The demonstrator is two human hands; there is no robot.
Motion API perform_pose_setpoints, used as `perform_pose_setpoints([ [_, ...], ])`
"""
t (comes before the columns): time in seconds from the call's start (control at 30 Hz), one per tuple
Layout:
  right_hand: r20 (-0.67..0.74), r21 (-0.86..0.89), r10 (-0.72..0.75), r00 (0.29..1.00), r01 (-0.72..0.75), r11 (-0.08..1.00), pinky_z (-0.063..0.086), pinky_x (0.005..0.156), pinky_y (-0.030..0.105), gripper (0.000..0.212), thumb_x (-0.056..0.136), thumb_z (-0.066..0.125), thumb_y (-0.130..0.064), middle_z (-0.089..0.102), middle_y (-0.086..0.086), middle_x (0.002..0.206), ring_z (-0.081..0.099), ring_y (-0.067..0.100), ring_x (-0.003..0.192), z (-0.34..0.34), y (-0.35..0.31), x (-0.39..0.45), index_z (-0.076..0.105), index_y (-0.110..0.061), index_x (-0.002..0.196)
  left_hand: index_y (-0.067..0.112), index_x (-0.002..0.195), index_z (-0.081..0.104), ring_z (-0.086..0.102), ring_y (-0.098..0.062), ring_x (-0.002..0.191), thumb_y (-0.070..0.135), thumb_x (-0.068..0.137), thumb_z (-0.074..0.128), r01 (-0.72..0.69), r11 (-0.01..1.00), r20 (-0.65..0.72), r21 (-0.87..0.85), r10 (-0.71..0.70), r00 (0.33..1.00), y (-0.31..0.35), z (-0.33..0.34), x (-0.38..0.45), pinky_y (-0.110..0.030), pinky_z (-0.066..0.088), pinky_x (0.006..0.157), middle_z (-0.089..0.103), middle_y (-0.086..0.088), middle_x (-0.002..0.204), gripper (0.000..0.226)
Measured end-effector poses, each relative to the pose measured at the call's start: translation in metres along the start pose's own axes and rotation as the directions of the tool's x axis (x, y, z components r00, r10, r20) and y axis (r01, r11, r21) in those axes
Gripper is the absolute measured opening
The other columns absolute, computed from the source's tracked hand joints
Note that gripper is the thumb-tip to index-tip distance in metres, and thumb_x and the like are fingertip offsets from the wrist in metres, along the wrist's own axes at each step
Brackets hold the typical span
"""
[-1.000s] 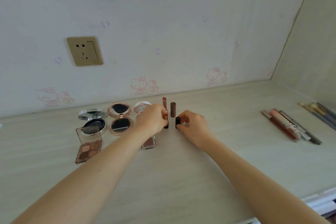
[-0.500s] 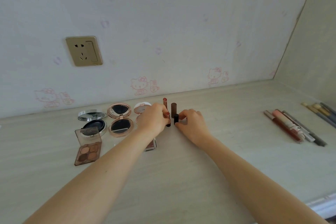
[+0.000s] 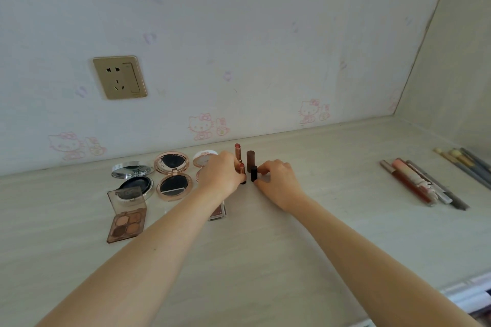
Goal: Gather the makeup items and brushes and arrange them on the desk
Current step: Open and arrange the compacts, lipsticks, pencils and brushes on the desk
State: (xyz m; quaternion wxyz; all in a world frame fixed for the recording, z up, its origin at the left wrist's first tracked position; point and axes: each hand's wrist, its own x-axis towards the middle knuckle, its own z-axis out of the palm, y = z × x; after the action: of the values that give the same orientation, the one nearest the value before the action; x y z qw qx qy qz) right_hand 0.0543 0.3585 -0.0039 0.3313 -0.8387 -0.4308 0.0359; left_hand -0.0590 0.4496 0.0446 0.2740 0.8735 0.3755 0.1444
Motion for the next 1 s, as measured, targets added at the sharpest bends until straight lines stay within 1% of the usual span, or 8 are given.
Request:
perform_pose_setpoints([
  [0.1, 0.001, -0.004, -0.032, 0.999, 0.032, 0.999, 0.037, 0.088, 0.025, 0.033, 0.088, 0.059, -0.018, 0.057, 0.005, 0.119, 0.047, 0.024, 0.113, -0.007, 0.005, -0.007, 0.059, -0.013, 0.121, 0.012, 0.086, 0.073, 0.066, -0.025, 0.087, 0.012, 0.081, 0.065, -0.015, 1.0, -0.006, -0.003, 0.015, 1.0, -0.001, -0.003, -0.003, -0.044, 0.053, 0.085, 0.072, -0.007, 0.084, 0.01],
  [0.3, 0.037, -0.093, -0.058, 0.998, 0.061, 0.994, 0.04, 0.094, 0.028, 0.033, 0.094, 0.052, -0.018, 0.053, 0.006, 0.127, 0.047, 0.022, 0.119, -0.032, 0.013, -0.028, 0.054, -0.012, 0.127, 0.014, 0.104, 0.069, 0.056, -0.027, 0.104, 0.013, 0.086, 0.059, -0.074, 0.994, -0.12, 0.084, 0.084, 0.989, 0.003, -0.012, -0.019, -0.042, 0.052, 0.088, 0.068, -0.005, 0.094, 0.021],
  [0.37, 0.05, -0.154, -0.071, 0.996, 0.078, 0.985, 0.04, 0.094, 0.029, 0.034, 0.096, 0.048, -0.02, 0.053, 0.006, 0.13, 0.046, 0.022, 0.121, -0.043, 0.016, -0.04, 0.053, -0.013, 0.129, 0.014, 0.11, 0.064, 0.054, -0.029, 0.106, 0.012, 0.087, 0.055, -0.128, 0.978, -0.151, 0.165, 0.154, 0.976, 0.003, -0.014, -0.027, -0.042, 0.052, 0.086, 0.067, -0.006, 0.099, 0.025],
  [0.5, 0.037, -0.265, -0.114, 0.993, 0.12, 0.957, 0.04, 0.096, 0.03, 0.035, 0.097, 0.046, -0.023, 0.053, 0.004, 0.133, 0.039, 0.019, 0.13, -0.065, 0.026, -0.064, 0.051, -0.014, 0.131, 0.015, 0.117, 0.062, 0.06, -0.027, 0.096, 0.015, 0.091, 0.054, -0.229, 0.918, -0.187, 0.323, 0.299, 0.936, 0.008, -0.009, -0.038, -0.041, 0.053, 0.079, 0.068, -0.008, 0.101, 0.027],
  [0.6, 0.026, -0.32, -0.121, 0.992, 0.123, 0.939, 0.038, 0.098, 0.029, 0.036, 0.097, 0.046, -0.024, 0.052, 0.004, 0.134, 0.038, 0.019, 0.132, -0.085, 0.038, -0.084, 0.051, -0.015, 0.131, 0.012, 0.112, 0.063, 0.06, -0.032, 0.096, 0.013, 0.09, 0.055, -0.279, 0.911, -0.17, 0.303, 0.339, 0.925, 0.022, 0.005, -0.051, -0.041, 0.052, 0.072, 0.062, -0.013, 0.103, 0.024],
  [0.67, 0.016, -0.347, -0.111, 0.994, 0.11, 0.931, 0.038, 0.098, 0.029, 0.035, 0.097, 0.046, -0.025, 0.053, 0.003, 0.133, 0.038, 0.019, 0.131, -0.1, 0.049, -0.097, 0.052, -0.016, 0.131, 0.014, 0.114, 0.061, 0.058, -0.035, 0.104, 0.012, 0.089, 0.055, -0.322, 0.904, -0.136, 0.281, 0.37, 0.919, 0.032, 0.02, -0.057, -0.043, 0.052, 0.076, 0.06, -0.013, 0.108, 0.026],
  [0.8, -0.013, -0.392, -0.081, 0.997, 0.07, 0.917, 0.037, 0.1, 0.028, 0.034, 0.097, 0.047, -0.025, 0.054, 0.001, 0.132, 0.038, 0.017, 0.131, -0.127, 0.073, -0.12, 0.054, -0.017, 0.129, 0.022, 0.123, 0.057, 0.06, -0.029, 0.102, 0.018, 0.091, 0.054, -0.385, 0.898, -0.068, 0.211, 0.407, 0.911, 0.055, 0.053, -0.067, -0.041, 0.052, 0.081, 0.057, -0.008, 0.114, 0.032],
  [1.0, -0.067, -0.421, -0.01, 0.998, -0.019, 0.907, 0.037, 0.101, 0.03, 0.031, 0.096, 0.05, -0.027, 0.055, 0.002, 0.13, 0.042, 0.02, 0.127, -0.165, 0.11, -0.142, 0.057, -0.018, 0.126, 0.027, 0.124, 0.057, 0.057, -0.027, 0.109, 0.023, 0.09, 0.055, -0.481, 0.859, 0.009, 0.174, 0.487, 0.873, 0.096, 0.1, -0.068, -0.035, 0.049, 0.088, 0.057, -0.006, 0.117, 0.034],
])
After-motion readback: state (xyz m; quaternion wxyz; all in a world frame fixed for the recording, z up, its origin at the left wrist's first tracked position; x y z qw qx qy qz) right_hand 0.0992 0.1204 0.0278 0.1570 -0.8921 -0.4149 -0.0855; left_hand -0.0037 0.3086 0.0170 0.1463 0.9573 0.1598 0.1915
